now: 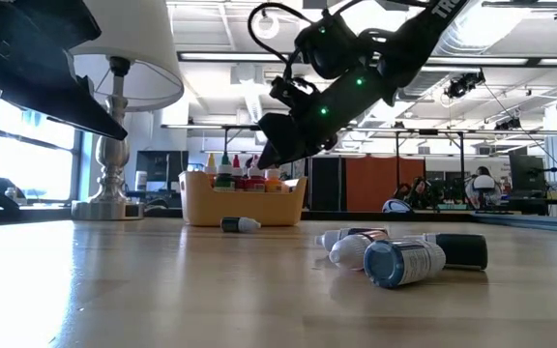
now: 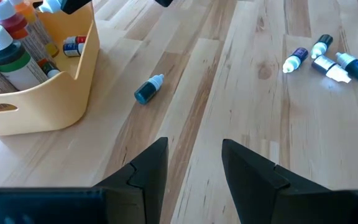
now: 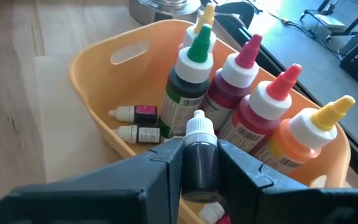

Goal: Pick & Place food coloring
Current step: Put the small red food coloring bottle into the bin, then put the small black food coloring bottle into the bin

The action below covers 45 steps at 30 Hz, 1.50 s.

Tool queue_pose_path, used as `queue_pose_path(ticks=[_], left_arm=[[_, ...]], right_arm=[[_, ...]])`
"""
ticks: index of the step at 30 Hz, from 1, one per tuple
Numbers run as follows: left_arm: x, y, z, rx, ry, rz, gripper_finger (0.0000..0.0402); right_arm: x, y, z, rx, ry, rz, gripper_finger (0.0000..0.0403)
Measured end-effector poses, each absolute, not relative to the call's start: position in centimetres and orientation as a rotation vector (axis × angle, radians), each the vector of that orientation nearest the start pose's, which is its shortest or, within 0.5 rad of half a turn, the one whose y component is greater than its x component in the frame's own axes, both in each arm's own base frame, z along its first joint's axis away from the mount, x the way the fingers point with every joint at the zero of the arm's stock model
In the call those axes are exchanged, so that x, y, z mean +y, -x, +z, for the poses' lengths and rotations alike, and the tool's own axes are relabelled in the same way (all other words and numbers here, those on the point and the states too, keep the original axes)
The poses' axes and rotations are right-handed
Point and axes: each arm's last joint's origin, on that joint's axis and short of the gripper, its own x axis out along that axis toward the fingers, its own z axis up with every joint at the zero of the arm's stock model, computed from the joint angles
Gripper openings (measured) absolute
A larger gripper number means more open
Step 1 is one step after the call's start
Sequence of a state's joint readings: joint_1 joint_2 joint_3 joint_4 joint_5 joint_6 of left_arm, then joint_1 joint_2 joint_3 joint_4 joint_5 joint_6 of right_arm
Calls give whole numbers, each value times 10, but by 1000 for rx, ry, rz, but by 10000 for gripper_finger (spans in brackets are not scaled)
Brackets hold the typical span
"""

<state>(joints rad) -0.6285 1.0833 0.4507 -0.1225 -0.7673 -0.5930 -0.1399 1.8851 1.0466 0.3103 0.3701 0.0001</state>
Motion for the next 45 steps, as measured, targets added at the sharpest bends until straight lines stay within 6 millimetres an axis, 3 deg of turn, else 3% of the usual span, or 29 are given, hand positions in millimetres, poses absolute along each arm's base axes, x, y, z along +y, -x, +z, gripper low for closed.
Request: queue_pose_path(ticks=[14, 24, 28, 32, 37, 41, 45], left_arm=[[-98, -169, 180, 511, 80, 291, 149], [-98, -169, 180, 511, 50, 290, 149], [-97, -169, 180, 511, 50, 291, 149], [-98, -169, 180, 510, 50, 291, 149], [-98, -169, 180, 510, 50, 291, 149], [-98, -169, 180, 510, 50, 292, 149], [-98, -169, 180, 509, 51, 292, 149]], right_arm=[[-94, -381, 152, 585, 2, -531, 84], [-93, -382, 153, 581, 0, -496, 151], [-73, -386, 160, 554, -20, -355, 159], [-29, -393, 163, 528, 10, -233, 150], [19, -393, 157, 544, 72, -219, 143], [29, -395, 143, 567, 31, -182, 148], [22, -396, 127, 606, 34, -226, 159]])
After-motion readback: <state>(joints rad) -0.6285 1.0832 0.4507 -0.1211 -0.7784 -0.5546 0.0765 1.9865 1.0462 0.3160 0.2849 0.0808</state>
